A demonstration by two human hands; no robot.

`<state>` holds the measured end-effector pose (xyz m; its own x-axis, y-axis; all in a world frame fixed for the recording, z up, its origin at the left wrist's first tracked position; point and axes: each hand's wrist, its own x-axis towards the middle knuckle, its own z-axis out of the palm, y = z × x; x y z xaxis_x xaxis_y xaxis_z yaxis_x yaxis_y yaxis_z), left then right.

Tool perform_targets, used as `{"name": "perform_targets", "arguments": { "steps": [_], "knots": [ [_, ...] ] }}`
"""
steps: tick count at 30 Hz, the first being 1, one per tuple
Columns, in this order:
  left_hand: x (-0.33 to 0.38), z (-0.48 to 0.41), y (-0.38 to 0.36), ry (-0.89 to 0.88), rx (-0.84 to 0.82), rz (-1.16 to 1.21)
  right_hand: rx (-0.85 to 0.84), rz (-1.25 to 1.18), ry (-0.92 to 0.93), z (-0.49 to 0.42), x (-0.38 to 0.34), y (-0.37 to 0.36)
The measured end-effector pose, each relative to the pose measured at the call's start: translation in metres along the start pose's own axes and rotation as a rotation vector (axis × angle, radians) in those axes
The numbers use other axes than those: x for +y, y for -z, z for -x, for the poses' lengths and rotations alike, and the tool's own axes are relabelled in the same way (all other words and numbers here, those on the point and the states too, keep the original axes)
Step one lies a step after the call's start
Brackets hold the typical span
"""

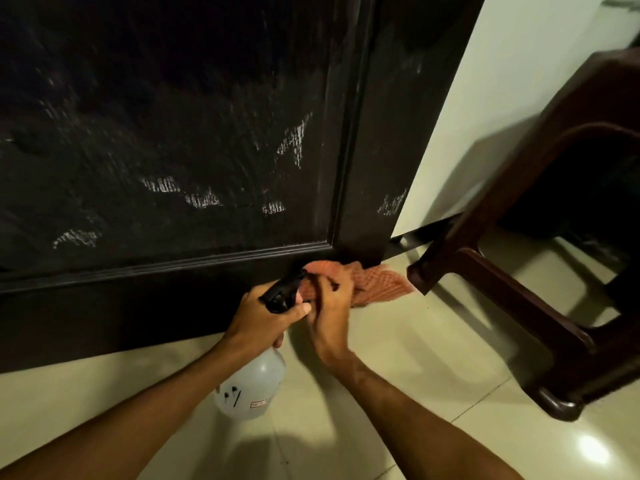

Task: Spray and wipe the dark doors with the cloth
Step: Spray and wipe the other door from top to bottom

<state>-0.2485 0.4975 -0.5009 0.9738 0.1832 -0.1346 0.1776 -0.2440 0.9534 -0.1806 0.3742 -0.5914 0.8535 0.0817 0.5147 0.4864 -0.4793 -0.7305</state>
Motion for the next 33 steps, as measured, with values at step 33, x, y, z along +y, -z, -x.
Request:
{"name": "perform_targets", "arguments": {
  "steps": [33],
  "knots": [
    [0.094,0.074,0.108,0.009,0.274,0.005,0.645,-0.23,-0.372,-0.098,-0.133,0.036]
  ]
}}
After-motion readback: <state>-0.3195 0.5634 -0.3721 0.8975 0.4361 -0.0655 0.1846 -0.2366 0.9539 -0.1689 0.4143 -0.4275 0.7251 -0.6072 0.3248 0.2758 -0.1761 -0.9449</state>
